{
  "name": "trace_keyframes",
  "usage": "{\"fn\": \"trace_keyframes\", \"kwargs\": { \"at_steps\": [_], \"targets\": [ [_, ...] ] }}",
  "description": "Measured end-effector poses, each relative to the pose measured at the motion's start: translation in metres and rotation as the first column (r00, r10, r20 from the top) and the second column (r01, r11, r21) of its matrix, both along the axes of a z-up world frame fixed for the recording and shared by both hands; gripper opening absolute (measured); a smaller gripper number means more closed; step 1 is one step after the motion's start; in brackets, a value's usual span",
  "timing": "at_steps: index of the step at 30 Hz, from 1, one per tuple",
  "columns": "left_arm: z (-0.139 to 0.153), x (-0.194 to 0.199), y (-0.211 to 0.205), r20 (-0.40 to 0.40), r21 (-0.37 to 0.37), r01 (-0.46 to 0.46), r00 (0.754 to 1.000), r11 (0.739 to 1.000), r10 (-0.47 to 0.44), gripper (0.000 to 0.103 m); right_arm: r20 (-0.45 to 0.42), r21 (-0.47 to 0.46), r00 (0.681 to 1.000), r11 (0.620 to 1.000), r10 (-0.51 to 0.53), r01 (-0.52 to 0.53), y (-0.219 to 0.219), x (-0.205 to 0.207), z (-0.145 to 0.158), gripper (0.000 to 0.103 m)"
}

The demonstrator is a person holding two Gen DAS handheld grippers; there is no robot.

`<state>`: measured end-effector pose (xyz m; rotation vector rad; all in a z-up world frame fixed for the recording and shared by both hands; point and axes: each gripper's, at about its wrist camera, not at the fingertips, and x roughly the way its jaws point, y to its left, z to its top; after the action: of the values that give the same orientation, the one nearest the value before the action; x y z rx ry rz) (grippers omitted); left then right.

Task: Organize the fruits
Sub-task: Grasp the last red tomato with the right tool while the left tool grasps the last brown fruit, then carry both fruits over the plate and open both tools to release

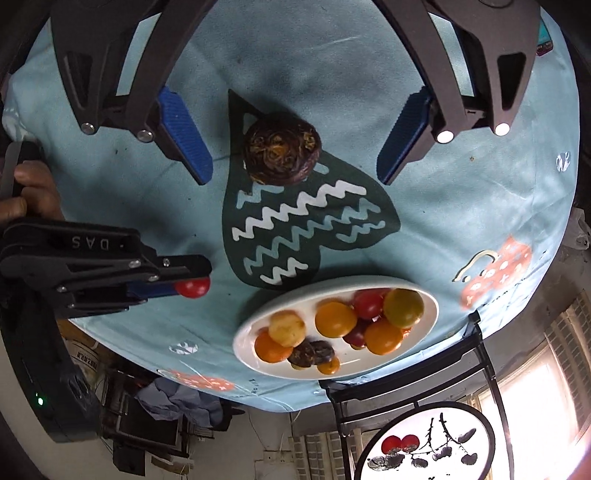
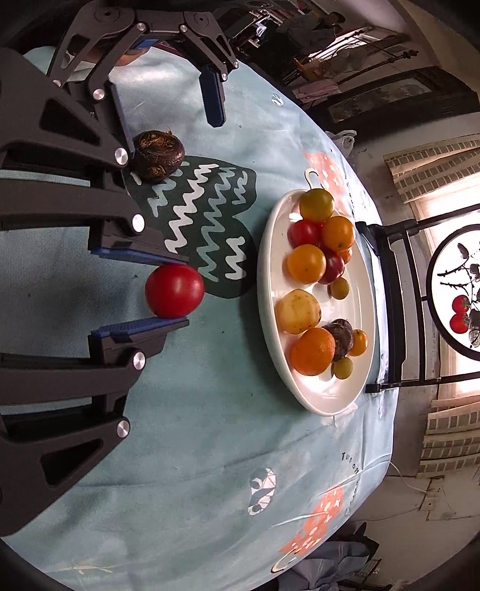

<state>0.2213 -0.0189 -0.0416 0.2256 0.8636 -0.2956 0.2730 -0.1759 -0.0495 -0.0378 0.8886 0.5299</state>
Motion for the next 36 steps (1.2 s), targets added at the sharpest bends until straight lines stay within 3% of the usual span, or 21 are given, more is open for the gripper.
{"fn": "trace_keyframes", "kwargs": {
  "at_steps": [4,10,16,32,36],
  "targets": [
    [-0.005,0.001,0.001,-0.016,0.007,-0.003,1.000,1.000,0.003,0.091,-0.005,-0.008,1.000,1.000,-0.004,0.004,0.000,0.000,-0.001,0.027],
    [-0.017,0.007,0.005,-0.091,-0.008,-0.012,0.996,1.000,0.011,0.060,-0.007,-0.011,1.000,1.000,-0.005,0.005,0.001,0.001,-0.002,0.027],
    [-0.017,0.008,0.004,-0.101,-0.034,0.005,0.995,0.999,-0.009,0.049,-0.006,-0.011,1.000,1.000,-0.006,0.006,0.001,0.001,-0.003,0.027],
    [-0.018,-0.005,0.006,-0.060,-0.053,-0.013,0.998,0.999,0.010,0.047,0.035,0.014,0.999,1.000,-0.010,0.010,-0.003,-0.006,0.003,0.027],
    [-0.013,-0.011,0.016,-0.057,-0.123,-0.032,0.998,0.992,0.025,0.047,0.057,0.022,0.998,1.000,-0.006,0.005,-0.003,-0.013,0.006,0.027]
  ]
}}
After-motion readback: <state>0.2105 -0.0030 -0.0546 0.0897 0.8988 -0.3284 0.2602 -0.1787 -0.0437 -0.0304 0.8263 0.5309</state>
